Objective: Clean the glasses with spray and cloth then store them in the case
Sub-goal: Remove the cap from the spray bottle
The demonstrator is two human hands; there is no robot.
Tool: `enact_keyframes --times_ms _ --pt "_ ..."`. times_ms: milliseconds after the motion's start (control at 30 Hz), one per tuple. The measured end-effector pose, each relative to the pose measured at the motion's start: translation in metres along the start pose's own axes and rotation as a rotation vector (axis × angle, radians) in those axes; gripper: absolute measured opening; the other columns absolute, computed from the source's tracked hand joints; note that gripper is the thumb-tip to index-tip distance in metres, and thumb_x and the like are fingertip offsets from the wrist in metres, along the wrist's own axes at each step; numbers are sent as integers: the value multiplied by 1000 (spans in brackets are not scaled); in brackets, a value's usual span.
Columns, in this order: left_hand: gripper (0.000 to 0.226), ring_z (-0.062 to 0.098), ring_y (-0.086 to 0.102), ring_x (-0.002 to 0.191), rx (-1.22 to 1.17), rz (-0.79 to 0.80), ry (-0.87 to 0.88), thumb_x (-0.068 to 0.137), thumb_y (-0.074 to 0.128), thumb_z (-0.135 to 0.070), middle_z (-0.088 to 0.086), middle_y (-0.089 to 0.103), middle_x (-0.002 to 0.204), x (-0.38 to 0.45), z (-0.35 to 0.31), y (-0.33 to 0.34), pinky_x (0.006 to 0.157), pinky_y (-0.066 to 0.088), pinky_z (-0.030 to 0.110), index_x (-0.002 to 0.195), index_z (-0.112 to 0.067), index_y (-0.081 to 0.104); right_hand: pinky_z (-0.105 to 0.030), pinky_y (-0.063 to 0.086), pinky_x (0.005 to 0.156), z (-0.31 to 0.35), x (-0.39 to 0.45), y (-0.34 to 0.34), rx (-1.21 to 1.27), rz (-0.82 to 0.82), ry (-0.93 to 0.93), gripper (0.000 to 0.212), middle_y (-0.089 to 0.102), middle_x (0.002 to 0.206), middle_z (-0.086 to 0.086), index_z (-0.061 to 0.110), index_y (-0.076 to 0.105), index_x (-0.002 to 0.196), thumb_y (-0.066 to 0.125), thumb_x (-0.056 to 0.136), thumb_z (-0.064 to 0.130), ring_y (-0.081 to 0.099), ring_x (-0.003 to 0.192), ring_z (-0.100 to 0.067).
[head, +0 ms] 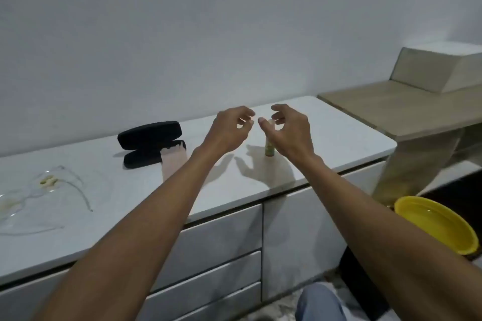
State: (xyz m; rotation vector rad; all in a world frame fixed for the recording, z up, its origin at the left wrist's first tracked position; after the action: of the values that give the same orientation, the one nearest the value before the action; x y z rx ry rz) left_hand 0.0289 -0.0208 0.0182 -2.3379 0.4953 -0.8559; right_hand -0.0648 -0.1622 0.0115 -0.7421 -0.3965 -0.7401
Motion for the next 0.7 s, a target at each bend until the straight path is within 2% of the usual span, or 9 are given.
enact_keyframes --times_ms 100,167,233,267,400,567,700 --pt "23 15 69 95 -77 10 -27 99 61 -21 -1 73 109 -3 -7 3 81 55 25 118 -18 72 -38 57 89 -9 -15 1 31 25 67 48 77 98 -5 9 69 122 76 86 39 72 93 -20" --pt "24 14 69 94 -98 32 -26 99 61 -23 -3 73 109 -3 -14 5 75 50 15 120 -19 72 -39 58 85 -13 -23 4 12 22 93 33 77 87 -2 10 73 107 68 92 39 73 85 -19" --pt "24 10 69 92 -133 63 -30 98 64 -26 -5 73 106 0 -20 6 72 49 13 120 -20 72 -41 58 82 -14 -24 5 27 -4 88 37 76 76 2 13 74 90 56 100 43 73 77 -16" --pt "25 6 69 92 -143 85 -32 97 67 -27 -7 73 104 1 -21 8 70 50 14 120 -20 73 -41 59 81 -15 -24 5 38 -7 102 40 76 74 4 14 74 88 54 102 45 73 74 -15" --pt "23 4 70 87 -133 141 -10 92 74 -26 -5 76 100 4 -26 19 65 48 11 114 -19 76 -42 61 79 -20 -26 8 70 21 101 32 78 81 3 15 76 98 58 100 40 75 71 -12" --pt "25 8 69 84 -114 127 -22 90 75 -17 -1 76 97 7 -20 29 70 49 21 115 -16 75 -43 60 83 -26 -25 10 64 74 109 22 80 83 -1 13 77 98 67 96 32 76 76 -15" --pt "17 -2 65 74 -135 115 -42 88 76 -10 -4 74 90 12 -19 32 67 46 13 105 -10 77 -44 59 84 -36 -23 11 81 115 149 18 80 86 0 12 78 98 73 90 27 76 77 -15"
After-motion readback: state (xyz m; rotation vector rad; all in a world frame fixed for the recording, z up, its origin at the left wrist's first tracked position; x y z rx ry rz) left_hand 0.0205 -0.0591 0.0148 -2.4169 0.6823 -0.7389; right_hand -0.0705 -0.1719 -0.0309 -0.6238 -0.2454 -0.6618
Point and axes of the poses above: each hand's wrist, its own x-axis towards the middle knuckle, its own y-axis out of the palm, z = x × y, the point moved 4 cm from there along x, towards the middle knuckle
